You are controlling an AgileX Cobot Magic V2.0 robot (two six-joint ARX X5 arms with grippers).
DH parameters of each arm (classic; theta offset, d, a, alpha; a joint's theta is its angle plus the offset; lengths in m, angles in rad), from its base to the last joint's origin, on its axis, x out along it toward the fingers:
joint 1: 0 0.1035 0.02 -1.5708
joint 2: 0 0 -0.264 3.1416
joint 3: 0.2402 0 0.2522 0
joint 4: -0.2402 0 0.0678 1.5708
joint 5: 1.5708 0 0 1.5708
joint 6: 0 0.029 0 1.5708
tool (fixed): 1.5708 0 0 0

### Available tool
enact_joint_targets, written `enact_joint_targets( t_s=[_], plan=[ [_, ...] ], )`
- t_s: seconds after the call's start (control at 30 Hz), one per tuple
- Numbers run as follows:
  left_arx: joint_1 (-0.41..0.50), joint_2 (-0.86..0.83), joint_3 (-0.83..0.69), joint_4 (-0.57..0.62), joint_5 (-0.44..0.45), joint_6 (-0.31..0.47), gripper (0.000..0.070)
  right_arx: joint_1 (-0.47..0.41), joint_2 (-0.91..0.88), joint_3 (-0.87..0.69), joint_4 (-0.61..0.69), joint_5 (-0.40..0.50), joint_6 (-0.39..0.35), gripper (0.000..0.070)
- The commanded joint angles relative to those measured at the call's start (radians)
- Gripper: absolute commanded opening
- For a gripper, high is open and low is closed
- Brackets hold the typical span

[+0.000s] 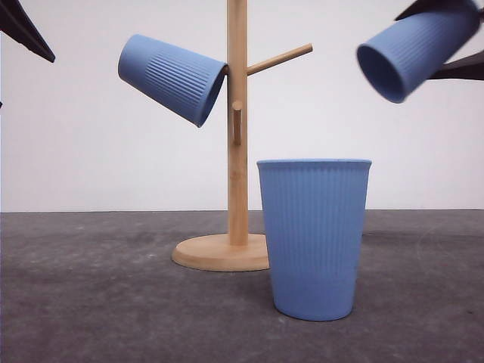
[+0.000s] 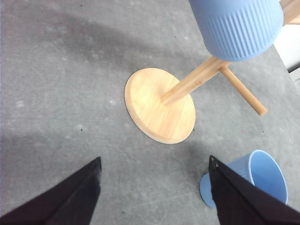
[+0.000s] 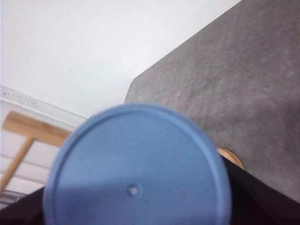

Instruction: Place three cups

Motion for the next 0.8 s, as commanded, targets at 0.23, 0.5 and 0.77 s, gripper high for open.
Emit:
enact_joint_targets(
  t_s=[0.23,0.5,0.77],
  plan=[
    [-0.002,0.004,0.006,0.052,-0.038,0.01,0.042,0.108,0.174,0.211,0.012,-0.002,-0.006,0.0421],
    [-0.002,0.004,0.007,0.06,-0.04,0.01,0.042,0.238,0.206,0.229,0.011,0.085,-0.057,0.042],
    [-0.002,0.004,0.007,0.059,-0.04,0.01,0.042,0.324,0.261,0.229,0.013,0.106,-0.069,0.0421]
  ],
)
